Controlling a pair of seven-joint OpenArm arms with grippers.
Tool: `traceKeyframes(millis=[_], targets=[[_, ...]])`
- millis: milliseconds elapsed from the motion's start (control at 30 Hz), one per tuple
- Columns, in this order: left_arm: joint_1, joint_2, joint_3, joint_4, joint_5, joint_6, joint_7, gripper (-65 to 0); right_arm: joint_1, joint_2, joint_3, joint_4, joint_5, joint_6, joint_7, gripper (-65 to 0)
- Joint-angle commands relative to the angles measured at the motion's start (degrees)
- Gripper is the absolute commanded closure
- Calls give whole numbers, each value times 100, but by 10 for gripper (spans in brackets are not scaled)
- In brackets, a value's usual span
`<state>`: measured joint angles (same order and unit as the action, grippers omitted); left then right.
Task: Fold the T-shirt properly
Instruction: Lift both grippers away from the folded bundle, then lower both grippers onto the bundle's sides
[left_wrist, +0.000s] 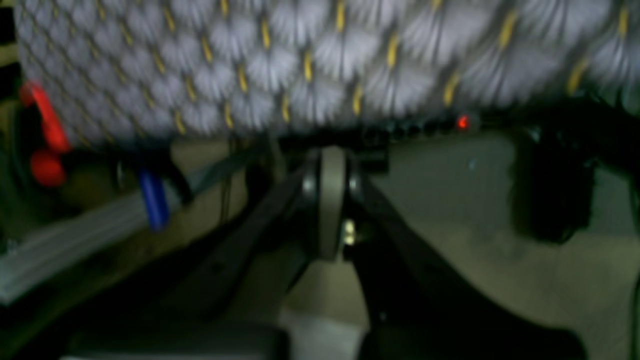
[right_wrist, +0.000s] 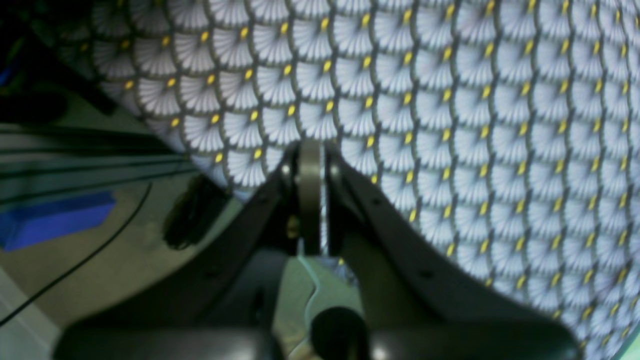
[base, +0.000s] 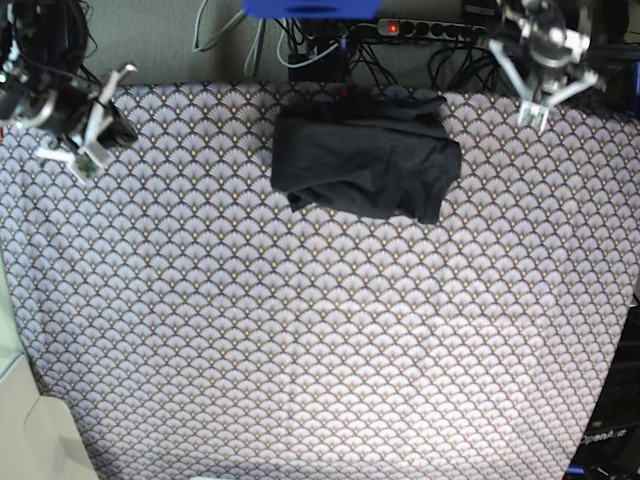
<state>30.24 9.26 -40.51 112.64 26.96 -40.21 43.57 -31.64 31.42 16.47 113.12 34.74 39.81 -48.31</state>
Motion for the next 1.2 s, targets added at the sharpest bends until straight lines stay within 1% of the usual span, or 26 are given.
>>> traceKeyframes(millis=[0, 100, 167, 267, 333, 400, 567, 633, 767, 833, 900, 967, 1033, 1167], targets=[[128, -26, -76, 81, -19, 21, -168, 0, -181, 89, 168, 68, 29, 19, 80, 0], [409, -26, -182, 81, -46, 21, -467, 0, -682, 89, 362, 59, 29, 19, 361, 0], [559, -26, -182, 20, -46, 21, -608, 0, -937, 89, 406, 59, 29, 19, 449, 0], [638, -26, -191, -323, -2, 21, -898, 0, -1192, 80, 415, 42, 20, 19, 493, 0], [646, -26, -191, -605, -2, 21, -1065, 0, -1324, -25, 423, 33, 3, 19, 607, 0], [646, -26, -191, -947, -2, 21, -1232, 0, -1421, -184, 546, 33, -252, 19, 651, 0], [646, -26, -191, -1501, -2, 21, -1601, 0, -1465, -817, 573, 33, -1413, 19, 651, 0], [646, -26, -191, -1598, -2, 21, -1707, 0, -1465, -1124, 634, 42, -1791, 19, 669, 0], [655, -26, -191, -1668, -2, 21, -1768, 0, -1500, -1344, 661, 33, -2230, 19, 959, 0], [655, -26, -191, -1651, -2, 21, -1768, 0, -1579, -1397, 661, 33, -2301, 19, 1047, 0], [655, -26, -191, -1598, -10, 21, -1768, 0, -1597, -1414, 670, 59, -2239, 19, 1126, 0], [664, -26, -191, -1369, -54, 21, -1768, 0, -1605, -1388, 678, 59, -2125, 19, 1117, 0], [726, -26, -191, -1176, -54, 21, -1768, 0, -1614, -1388, 678, 51, -2142, 19, 1135, 0], [761, -26, -182, -1097, -54, 21, -1768, 0, -1685, -1379, 714, 42, -2142, 19, 1144, 0]])
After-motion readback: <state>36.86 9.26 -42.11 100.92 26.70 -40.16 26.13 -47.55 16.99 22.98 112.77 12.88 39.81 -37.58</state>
